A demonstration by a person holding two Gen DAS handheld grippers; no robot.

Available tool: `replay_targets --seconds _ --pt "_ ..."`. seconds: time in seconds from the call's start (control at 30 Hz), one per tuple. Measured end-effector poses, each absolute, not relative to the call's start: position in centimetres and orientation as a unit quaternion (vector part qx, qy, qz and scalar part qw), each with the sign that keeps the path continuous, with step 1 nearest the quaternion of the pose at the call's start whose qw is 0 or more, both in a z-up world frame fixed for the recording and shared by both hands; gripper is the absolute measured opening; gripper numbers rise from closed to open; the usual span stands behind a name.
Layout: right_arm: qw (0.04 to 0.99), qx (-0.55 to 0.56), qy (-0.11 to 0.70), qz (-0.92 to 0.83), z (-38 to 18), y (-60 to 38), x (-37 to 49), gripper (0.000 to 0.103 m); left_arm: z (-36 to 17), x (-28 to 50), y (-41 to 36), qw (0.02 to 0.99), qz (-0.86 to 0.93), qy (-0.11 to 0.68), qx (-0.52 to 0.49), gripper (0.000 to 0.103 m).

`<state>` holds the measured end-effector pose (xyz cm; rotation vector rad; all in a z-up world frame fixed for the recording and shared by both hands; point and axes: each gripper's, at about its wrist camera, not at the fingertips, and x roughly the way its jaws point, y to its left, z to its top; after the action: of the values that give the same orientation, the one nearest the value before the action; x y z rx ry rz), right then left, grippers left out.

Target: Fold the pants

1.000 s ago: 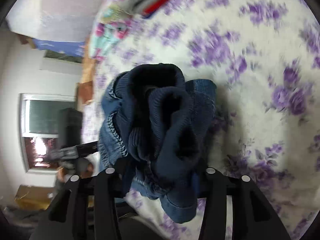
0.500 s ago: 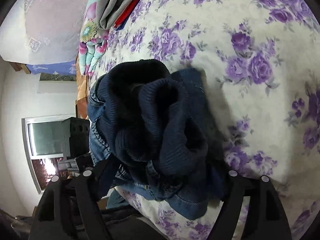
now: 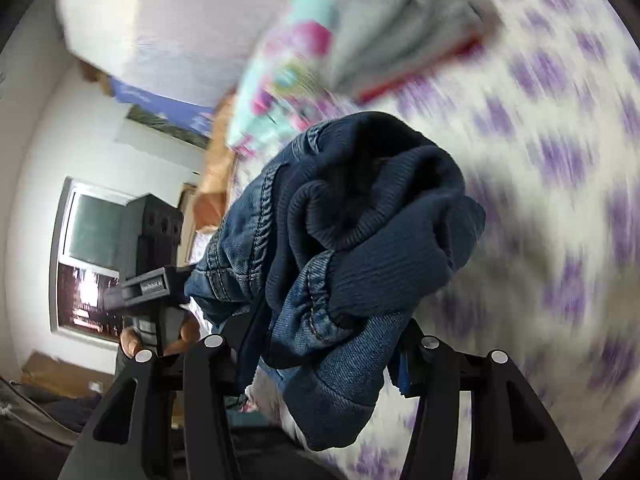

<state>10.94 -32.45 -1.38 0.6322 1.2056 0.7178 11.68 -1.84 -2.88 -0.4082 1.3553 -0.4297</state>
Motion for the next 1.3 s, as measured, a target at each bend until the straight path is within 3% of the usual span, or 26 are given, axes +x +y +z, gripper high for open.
replay_targets --seconds 0.17,0.3,0.43,0.57,0.6,0.67,0.87,0.93,1.0,1.17,1.3 --pt "0.766 0.269 0.471 0.344 4.3 -32.8 18.9 0.053 5.4 19.8 -3.6 0.803 -0.204 0.543 -0.135 0.080" --pt "0.798 0.242 0.437 0.337 7.3 -33.5 27.9 0.053 8.1 27.4 -5.0 0.827 -0.201 0.509 -0.129 0.081" --pt "0.801 0.242 0.450 0.312 4.9 -34.1 36.0 0.056 5.6 35.3 -6.3 0.833 -0.179 0.504 -0.139 0.083" --pt "0.808 0.194 0.515 0.210 -2.4 -33.9 41.2 0.066 -3.4 40.6 -7.9 0.810 -0.081 0.576 -0.071 0.090" --pt "0.812 0.175 0.520 0.198 -3.8 -33.8 41.6 0.067 -5.7 41.1 -8.7 0.800 -0.063 0.595 -0.044 0.099" --pt "0.839 0.128 0.491 0.197 -4.4 -33.0 41.4 0.070 -6.3 40.3 -8.7 0.826 -0.068 0.557 -0.056 0.099" --pt "0.834 0.137 0.497 0.197 -4.0 -33.3 41.3 0.073 -4.4 40.6 -9.3 0.827 -0.073 0.557 -0.030 0.099" --pt "0.833 0.130 0.501 0.196 -3.6 -33.3 40.4 0.078 -3.8 39.8 -9.8 0.826 -0.076 0.558 -0.018 0.099" --pt "0.834 0.123 0.508 0.178 -2.7 -34.0 38.3 0.090 -2.6 39.0 -9.9 0.826 -0.080 0.557 -0.020 0.098" --pt "0.865 0.140 0.457 0.154 1.3 -35.3 34.7 0.090 -1.4 36.8 -9.3 0.834 -0.081 0.546 -0.023 0.098" --pt "0.847 0.250 0.414 0.223 4.1 -35.6 33.8 0.087 -0.6 35.0 -7.7 0.836 -0.062 0.544 -0.042 0.098"
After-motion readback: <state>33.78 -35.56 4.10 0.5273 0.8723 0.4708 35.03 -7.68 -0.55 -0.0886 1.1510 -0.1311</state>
